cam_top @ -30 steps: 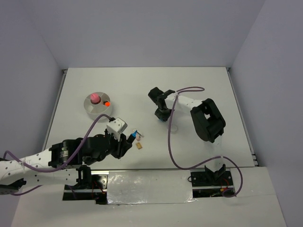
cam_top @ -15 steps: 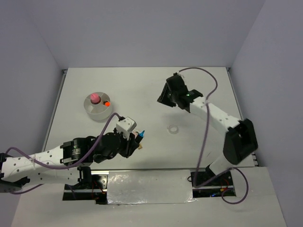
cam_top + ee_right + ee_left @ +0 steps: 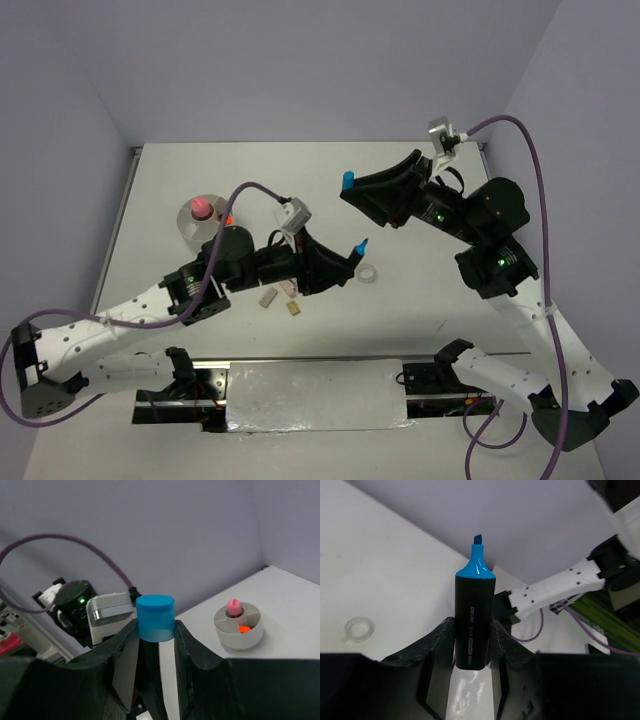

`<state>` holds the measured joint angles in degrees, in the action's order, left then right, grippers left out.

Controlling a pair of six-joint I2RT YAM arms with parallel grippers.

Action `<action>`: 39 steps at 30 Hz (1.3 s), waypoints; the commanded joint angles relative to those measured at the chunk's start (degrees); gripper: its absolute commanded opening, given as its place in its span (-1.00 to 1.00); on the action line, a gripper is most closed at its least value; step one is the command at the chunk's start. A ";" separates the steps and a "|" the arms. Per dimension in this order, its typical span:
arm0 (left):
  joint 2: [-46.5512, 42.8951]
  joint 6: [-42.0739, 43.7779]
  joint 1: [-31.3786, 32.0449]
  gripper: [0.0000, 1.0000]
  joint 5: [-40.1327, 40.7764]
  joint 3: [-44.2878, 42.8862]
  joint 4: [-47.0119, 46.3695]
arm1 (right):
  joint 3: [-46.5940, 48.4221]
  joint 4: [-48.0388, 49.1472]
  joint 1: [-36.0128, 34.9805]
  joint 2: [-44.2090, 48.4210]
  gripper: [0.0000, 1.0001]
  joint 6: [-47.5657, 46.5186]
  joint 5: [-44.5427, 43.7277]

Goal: Sort the stationery into containers
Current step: Close the pen cap on the pen.

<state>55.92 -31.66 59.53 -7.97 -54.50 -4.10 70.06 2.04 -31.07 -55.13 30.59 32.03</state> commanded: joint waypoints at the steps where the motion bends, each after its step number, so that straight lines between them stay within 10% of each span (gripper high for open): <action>1: 5.76 0.81 -0.46 -1.00 -12.33 -7.02 -12.67 | -2.55 7.27 0.40 1.42 -0.53 0.27 5.68; 39: 2.53 0.37 -1.96 -1.00 -12.07 -5.53 -24.91 | -4.06 30.56 10.41 2.58 -0.47 20.39 28.79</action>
<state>60.18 -32.99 57.82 -19.27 -57.28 -24.51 65.12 28.77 -21.10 -52.90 49.87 59.46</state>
